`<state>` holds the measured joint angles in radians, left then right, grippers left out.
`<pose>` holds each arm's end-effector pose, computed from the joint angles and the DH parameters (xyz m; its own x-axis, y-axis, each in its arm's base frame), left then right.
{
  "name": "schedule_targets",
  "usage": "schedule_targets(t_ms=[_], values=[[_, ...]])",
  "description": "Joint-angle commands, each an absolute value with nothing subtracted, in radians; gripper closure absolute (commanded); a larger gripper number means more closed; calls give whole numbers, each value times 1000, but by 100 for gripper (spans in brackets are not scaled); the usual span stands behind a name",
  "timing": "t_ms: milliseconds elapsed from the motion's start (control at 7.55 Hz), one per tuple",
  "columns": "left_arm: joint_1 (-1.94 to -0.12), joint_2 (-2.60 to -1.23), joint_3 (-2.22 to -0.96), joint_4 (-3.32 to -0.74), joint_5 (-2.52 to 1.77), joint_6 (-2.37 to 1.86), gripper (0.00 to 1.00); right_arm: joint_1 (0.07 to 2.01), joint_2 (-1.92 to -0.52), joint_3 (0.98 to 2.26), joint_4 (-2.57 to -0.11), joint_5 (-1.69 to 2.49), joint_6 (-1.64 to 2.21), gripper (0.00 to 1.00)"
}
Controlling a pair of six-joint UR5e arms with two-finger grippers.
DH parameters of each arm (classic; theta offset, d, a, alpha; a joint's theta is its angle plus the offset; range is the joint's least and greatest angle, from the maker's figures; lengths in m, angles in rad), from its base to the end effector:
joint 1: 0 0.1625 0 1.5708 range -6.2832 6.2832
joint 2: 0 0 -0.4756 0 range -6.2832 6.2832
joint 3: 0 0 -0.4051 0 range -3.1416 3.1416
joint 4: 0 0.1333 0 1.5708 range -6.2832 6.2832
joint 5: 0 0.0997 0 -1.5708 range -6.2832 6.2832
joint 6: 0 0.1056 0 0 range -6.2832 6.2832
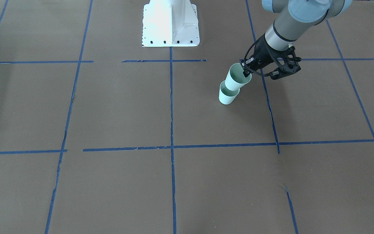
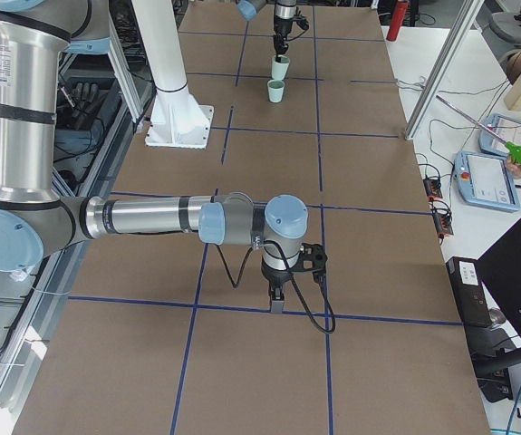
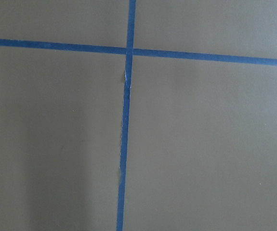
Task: Stack cups
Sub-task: 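Lower the held cup into the other green cup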
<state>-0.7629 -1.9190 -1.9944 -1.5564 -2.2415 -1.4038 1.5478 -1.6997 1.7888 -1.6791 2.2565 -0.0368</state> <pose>0.3738 -0.4510 0.3186 0.5566 -0.3519 -0.7526 0.1421 0.9328 -0.3311 0.0563 -0.4419 0.6817 0.7727 -0.0424 0.6334 0.0515 0.9987 0.0041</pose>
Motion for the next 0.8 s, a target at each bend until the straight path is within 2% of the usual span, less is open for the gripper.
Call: schedule_targets(t_ms=[0, 398, 530, 663], values=[[-753, -1921, -1976, -1569, -2226, -1404, 100, 1548, -1700, 1790, -1678, 2256, -37, 0], [-752, -1922, -1962, -1571, -2227, -1402, 100, 1548, -1700, 1789, -1678, 2256, -37, 0], [-752, -1921, -1962, -1571, -2229, -1401, 76, 1548, -1700, 1789, -1678, 2256, -37, 0], [-750, -1921, -1963, -1575, -2227, -1401, 1, 1548, -1700, 1790, -1680, 2256, -37, 0]])
